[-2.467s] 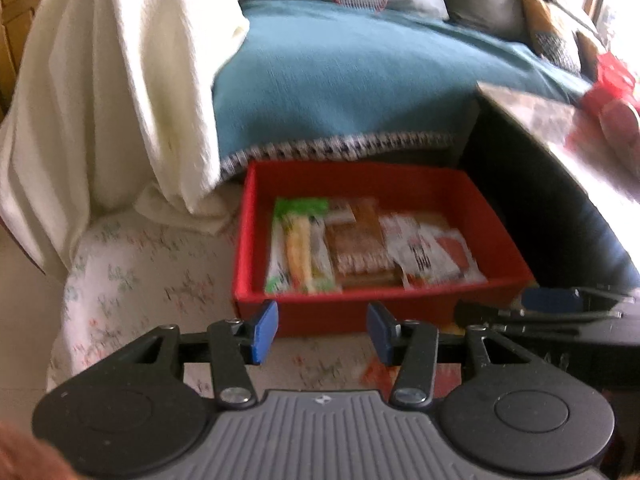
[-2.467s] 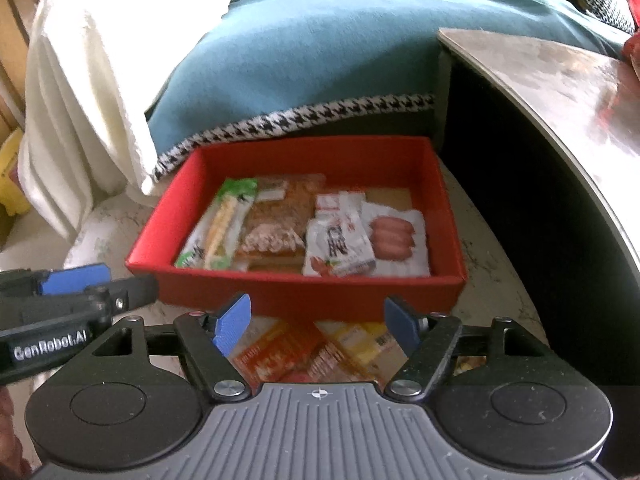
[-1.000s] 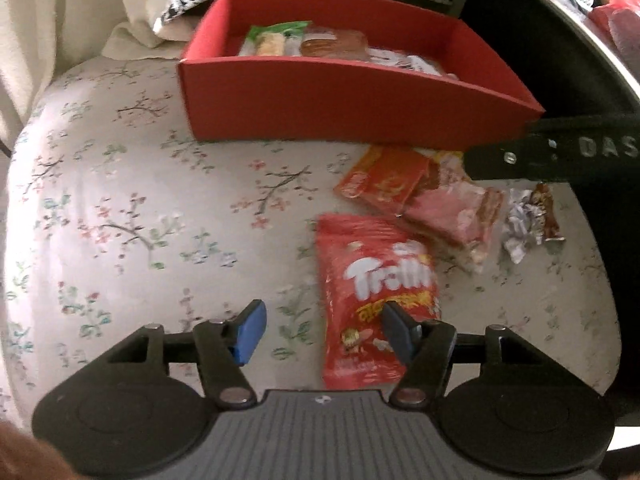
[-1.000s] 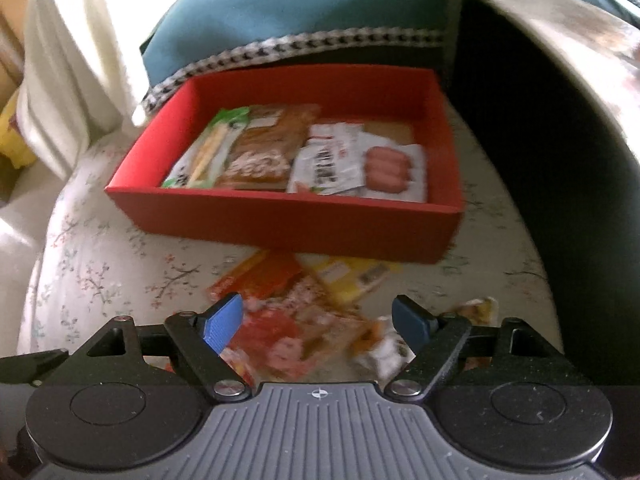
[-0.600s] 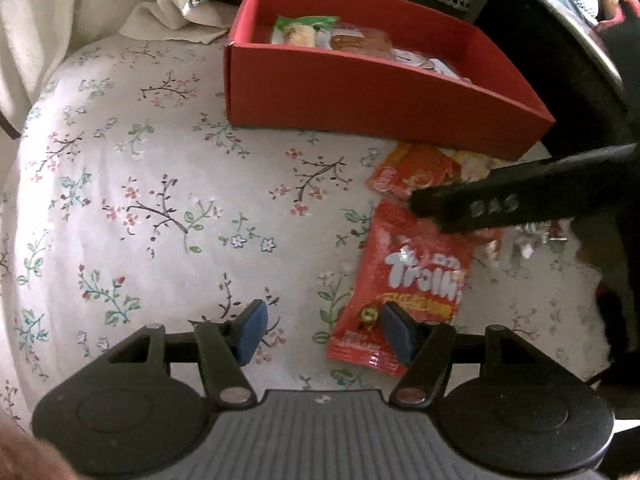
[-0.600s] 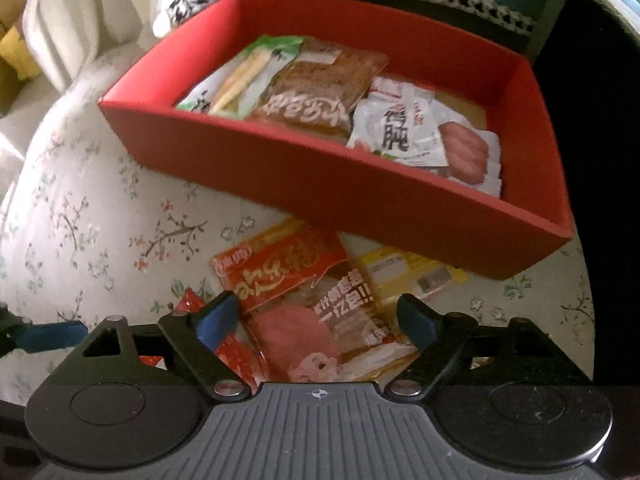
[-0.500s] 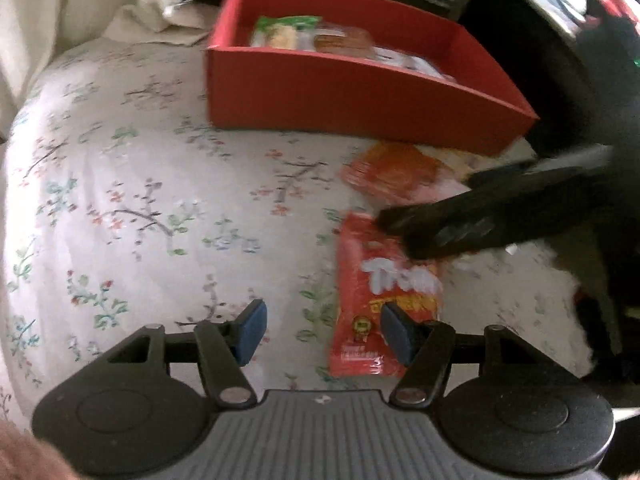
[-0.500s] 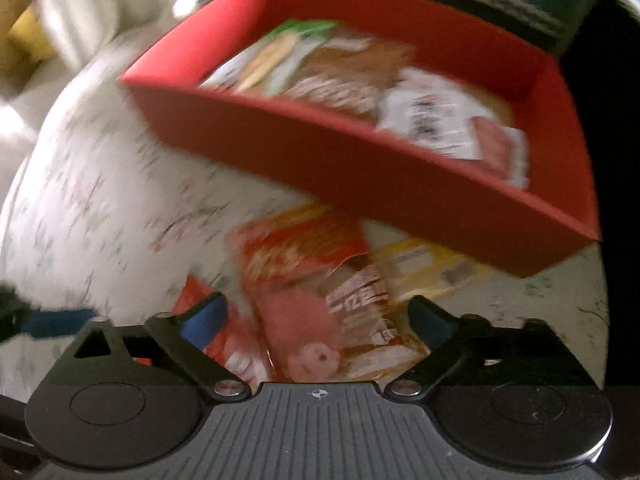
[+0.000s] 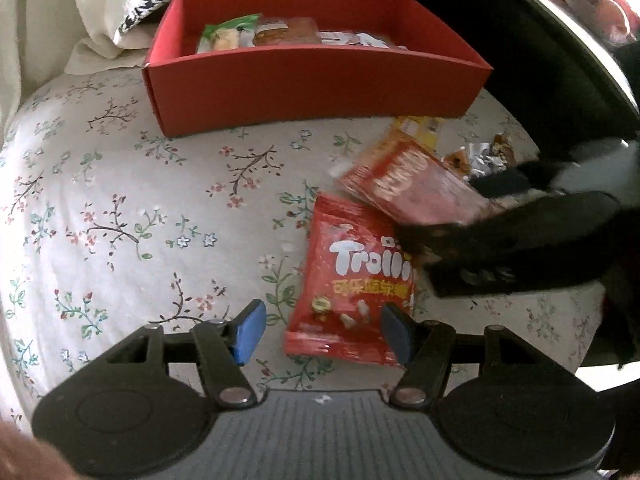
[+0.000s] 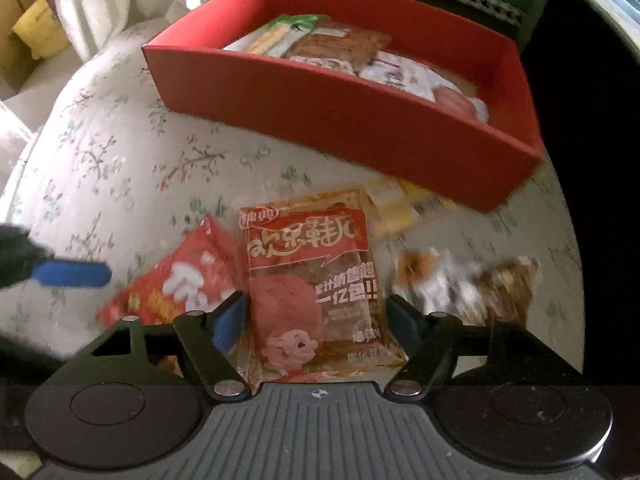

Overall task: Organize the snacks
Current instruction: 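Grasp red Trolli bag with left tool while right tool holds orange meat pack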

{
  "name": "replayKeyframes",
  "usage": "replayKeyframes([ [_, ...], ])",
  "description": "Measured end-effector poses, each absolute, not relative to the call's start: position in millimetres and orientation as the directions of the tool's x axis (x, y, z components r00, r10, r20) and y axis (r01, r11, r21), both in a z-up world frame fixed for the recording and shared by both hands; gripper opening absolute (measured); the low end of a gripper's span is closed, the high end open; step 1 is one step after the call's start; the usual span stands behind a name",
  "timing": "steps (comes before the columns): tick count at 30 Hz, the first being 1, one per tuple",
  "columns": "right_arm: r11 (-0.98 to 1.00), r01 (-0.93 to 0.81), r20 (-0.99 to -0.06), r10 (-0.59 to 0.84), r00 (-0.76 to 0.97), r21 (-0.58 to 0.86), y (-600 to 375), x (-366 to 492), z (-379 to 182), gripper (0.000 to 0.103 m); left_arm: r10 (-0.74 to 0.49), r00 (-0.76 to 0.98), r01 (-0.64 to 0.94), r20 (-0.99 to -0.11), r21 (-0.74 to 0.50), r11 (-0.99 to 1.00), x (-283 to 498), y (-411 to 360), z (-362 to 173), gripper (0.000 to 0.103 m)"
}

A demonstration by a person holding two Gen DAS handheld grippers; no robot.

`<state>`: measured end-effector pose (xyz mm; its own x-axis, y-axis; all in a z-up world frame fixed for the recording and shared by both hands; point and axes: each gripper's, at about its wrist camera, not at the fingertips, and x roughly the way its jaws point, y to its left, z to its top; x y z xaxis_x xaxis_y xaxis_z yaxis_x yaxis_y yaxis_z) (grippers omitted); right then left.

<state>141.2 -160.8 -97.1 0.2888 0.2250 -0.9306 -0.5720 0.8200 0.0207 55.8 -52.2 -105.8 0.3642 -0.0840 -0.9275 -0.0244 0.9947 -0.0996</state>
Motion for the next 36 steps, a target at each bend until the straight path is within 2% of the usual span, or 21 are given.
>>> replayKeyframes([
  [7, 0.869, -0.492, -0.949, 0.200, 0.244, 0.057, -195, 138, -110, 0.081, -0.079, 0.372, 0.001, -0.925, -0.084, 0.996, 61, -61, -112, 0.058],
  [11, 0.860, -0.508, -0.948, 0.203, 0.246, 0.053, -192, 135, -112, 0.084, -0.056, 0.372, 0.075, -0.926, -0.030, 0.997, 68, -75, -119, 0.072],
  [16, 0.856, -0.516, -0.946, 0.183, 0.268, 0.019, -190, 141, -115, 0.084, -0.029, 0.388, 0.086, -0.921, 0.005, 0.996, 74, -80, -122, 0.074],
  [17, 0.856, -0.517, -0.945, 0.181, 0.272, 0.015, -191, 141, -115, 0.084, -0.025, 0.391, 0.083, -0.920, 0.008, 0.997, 74, -81, -122, 0.073],
  [19, 0.848, -0.530, -0.943, 0.173, 0.284, -0.004, -189, 141, -115, 0.083, -0.023, 0.401, 0.088, -0.916, 0.013, 0.996, 71, -84, -121, 0.066],
  [20, 0.846, -0.534, -0.942, 0.174, 0.286, -0.006, -189, 140, -115, 0.083, -0.032, 0.402, 0.089, -0.915, 0.004, 0.996, 70, -84, -120, 0.057],
  [21, 0.846, -0.534, -0.942, 0.175, 0.287, -0.005, -189, 140, -114, 0.081, -0.041, 0.399, 0.085, -0.916, -0.008, 0.996, 69, -83, -118, 0.053],
  [25, 0.842, -0.539, -0.945, 0.180, 0.274, 0.004, -191, 139, -112, 0.079, -0.069, 0.373, 0.026, -0.925, -0.064, 0.998, 71, -69, -114, 0.050],
  [28, 0.845, -0.534, -0.948, 0.171, 0.268, 0.002, -192, 131, -112, 0.079, -0.100, 0.354, -0.016, -0.930, -0.113, 0.993, 69, -60, -113, 0.055],
  [30, 0.857, -0.515, -0.950, 0.161, 0.267, 0.001, -196, 128, -111, 0.079, -0.126, 0.347, -0.045, -0.929, -0.151, 0.988, 70, -60, -114, 0.067],
  [31, 0.865, -0.503, -0.951, 0.159, 0.265, 0.004, -199, 128, -109, 0.079, -0.129, 0.341, -0.056, -0.931, -0.157, 0.986, 71, -62, -114, 0.069],
  [33, 0.879, -0.476, -0.950, 0.156, 0.269, 0.010, -208, 127, -107, 0.079, -0.112, 0.345, -0.047, -0.932, -0.136, 0.990, 73, -70, -115, 0.072],
  [36, 0.893, -0.449, -0.952, 0.153, 0.265, 0.018, -216, 127, -110, 0.080, -0.036, 0.374, -0.016, -0.927, -0.046, 0.999, 70, -83, -118, 0.070],
])
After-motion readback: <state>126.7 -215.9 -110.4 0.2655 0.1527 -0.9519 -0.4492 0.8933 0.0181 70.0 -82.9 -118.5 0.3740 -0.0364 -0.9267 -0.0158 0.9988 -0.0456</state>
